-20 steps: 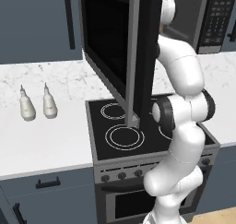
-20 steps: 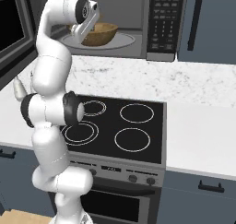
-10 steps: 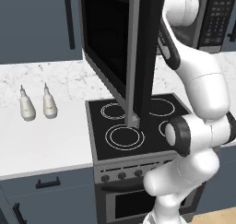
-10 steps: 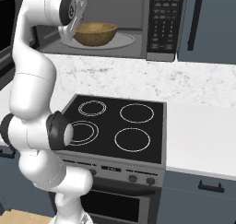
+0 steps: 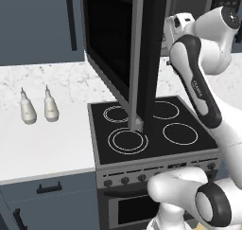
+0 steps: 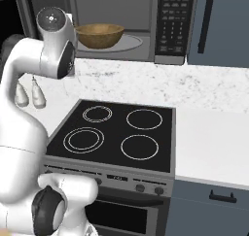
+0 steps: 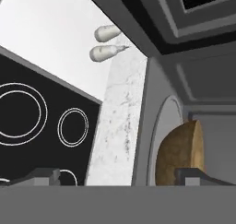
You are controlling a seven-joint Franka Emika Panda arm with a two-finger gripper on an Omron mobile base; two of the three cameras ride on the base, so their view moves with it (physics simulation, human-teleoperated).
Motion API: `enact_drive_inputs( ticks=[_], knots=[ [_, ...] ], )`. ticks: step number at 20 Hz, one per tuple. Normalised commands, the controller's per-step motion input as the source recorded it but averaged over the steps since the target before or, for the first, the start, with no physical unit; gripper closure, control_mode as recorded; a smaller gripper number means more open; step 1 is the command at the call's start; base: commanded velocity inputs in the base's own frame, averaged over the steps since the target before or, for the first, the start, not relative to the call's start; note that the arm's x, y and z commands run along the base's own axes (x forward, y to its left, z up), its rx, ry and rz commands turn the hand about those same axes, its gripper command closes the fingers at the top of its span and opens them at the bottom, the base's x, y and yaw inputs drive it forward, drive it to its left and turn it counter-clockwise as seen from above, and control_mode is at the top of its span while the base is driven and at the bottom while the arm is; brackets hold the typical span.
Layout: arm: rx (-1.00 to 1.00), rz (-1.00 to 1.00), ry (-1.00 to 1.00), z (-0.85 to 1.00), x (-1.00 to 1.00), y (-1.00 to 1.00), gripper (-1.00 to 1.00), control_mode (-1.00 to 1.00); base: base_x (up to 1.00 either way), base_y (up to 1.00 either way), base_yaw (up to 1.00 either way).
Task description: Open the microwave, place the bowl with waffle inside the microwave, then close the microwave door and turn it on.
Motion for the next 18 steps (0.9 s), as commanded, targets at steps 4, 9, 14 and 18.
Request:
enact_drive_inputs(
  ticks=[4, 9, 14, 18],
  knots=[
    [-0.03, 0.35, -0.22, 0.29, -1.00, 0.08, -1.00, -1.00, 0.00, 0.00, 0.00],
    [0.00, 0.47, -0.02, 0.44, -1.00, 0.32, -1.00, -1.00, 0.00, 0.00, 0.00],
    [-0.02, 0.40, 0.00, 0.63, -1.00, 0.44, -1.00, -1.00, 0.00, 0.00, 0.00],
    [-0.05, 0.27, 0.00, 0.06, -1.00, 0.25, -1.00, -1.00, 0.00, 0.00, 0.00]
  ],
)
